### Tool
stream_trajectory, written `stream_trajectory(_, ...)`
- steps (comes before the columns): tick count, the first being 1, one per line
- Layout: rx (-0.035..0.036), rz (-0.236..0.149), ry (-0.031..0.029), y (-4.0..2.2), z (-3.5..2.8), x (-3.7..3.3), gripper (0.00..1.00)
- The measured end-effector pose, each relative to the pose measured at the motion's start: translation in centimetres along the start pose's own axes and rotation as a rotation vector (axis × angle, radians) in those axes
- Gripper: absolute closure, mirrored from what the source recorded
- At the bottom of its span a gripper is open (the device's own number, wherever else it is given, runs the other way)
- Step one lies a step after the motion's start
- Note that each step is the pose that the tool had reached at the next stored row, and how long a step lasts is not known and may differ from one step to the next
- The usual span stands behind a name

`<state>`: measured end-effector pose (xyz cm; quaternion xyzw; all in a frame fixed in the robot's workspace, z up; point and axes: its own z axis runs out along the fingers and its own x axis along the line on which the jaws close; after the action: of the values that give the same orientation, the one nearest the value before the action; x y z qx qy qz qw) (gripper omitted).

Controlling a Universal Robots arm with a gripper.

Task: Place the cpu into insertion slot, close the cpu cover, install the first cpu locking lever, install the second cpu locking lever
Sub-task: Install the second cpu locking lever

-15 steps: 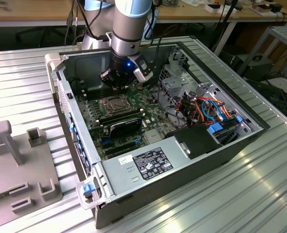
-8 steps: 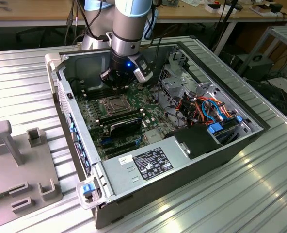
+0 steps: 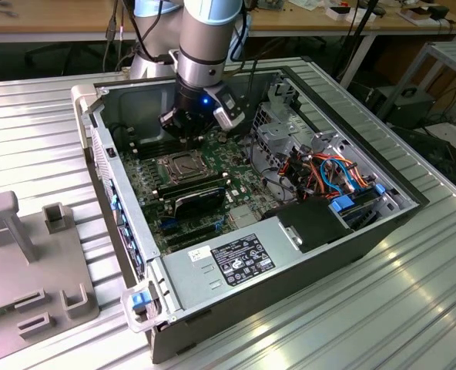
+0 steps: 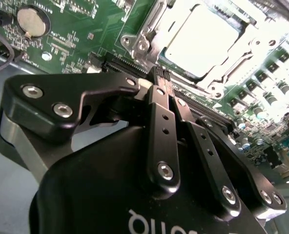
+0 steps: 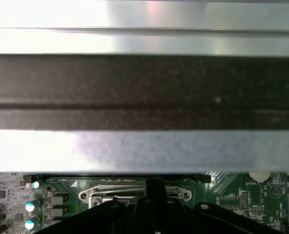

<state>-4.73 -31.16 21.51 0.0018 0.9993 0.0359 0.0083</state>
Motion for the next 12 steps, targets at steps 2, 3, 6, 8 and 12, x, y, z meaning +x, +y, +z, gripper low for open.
stream_trajectory(2, 0.0057, 0.000, 0.0000, -0.27, -0.03, -0.06, 0.89)
stream_trajectory(3, 0.0096, 0.000, 0.0001, -0.42, -0.04, -0.21, 0.89)
stream_trajectory(6, 0.0136, 0.000, 0.0005, -0.63, -0.04, -0.88, 0.89)
stream_trajectory(8, 0.0157, 0.000, 0.0009, -0.72, -0.04, -1.39, 0.89)
stream_trajectory(12, 0.0195, 0.000, 0.0011, -1.29, -0.08, -1.86, 0.89)
